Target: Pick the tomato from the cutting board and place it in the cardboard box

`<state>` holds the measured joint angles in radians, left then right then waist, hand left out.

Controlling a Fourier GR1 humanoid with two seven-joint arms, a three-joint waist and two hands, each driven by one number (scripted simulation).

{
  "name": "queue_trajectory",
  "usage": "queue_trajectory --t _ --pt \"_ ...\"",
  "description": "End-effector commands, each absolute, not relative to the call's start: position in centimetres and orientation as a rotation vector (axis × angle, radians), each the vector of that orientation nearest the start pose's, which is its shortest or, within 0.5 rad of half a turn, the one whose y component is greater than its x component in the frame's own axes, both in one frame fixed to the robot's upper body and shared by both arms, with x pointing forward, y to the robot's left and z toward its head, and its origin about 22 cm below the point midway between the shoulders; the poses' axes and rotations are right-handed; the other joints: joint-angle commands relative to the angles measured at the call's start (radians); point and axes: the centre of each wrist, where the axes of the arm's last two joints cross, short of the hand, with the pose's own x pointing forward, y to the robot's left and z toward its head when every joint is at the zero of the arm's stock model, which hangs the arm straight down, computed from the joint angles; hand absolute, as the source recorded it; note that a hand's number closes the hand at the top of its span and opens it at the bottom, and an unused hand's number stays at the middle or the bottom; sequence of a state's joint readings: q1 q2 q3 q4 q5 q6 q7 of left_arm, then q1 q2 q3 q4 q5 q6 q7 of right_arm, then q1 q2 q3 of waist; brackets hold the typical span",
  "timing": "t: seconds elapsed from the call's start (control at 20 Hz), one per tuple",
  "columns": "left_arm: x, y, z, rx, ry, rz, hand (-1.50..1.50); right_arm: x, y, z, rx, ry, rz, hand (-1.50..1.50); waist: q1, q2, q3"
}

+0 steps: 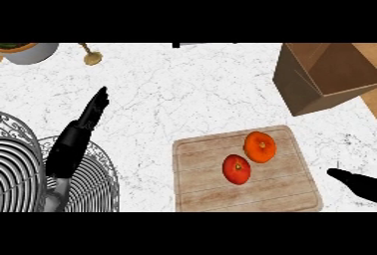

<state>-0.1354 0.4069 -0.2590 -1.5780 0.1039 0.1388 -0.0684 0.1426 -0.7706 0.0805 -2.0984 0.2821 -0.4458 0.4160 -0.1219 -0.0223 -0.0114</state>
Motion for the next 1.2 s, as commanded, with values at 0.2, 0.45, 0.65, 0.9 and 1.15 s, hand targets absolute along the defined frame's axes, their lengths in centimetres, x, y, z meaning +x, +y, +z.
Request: queue_trajectory --t 0.2,0.45,0.65,0.9,1.15 --pt "27.8 25.1 6.3 0.132 -1.742 -0.494 0.0 13.7 -27.0 16.3 -1.081 -1.321 0.665 -1.5 0.079 0.014 0.005" --pt "28.1 26.1 6.3 0.112 -1.742 -0.532 0.0 12.3 -24.5 17.6 -1.037 -1.086 0.833 -1.5 0.133 0.022 0.002" --pt "29.1 24.5 6.2 0.082 -1.755 -0.561 0.0 13.1 -23.1 18.1 -1.047 -0.958 0.898 -1.5 0.171 0.031 0.001" --pt "30.3 23.5 6.9 0.068 -1.774 -0.553 0.0 14.2 -21.3 17.3 -1.043 -0.836 0.904 -1.5 0.173 0.03 0.002" --pt "30.7 22.5 7.4 0.04 -1.764 -0.58 0.0 15.7 -19.9 16.5 -1.013 -0.778 0.887 -1.5 0.177 0.03 0.002"
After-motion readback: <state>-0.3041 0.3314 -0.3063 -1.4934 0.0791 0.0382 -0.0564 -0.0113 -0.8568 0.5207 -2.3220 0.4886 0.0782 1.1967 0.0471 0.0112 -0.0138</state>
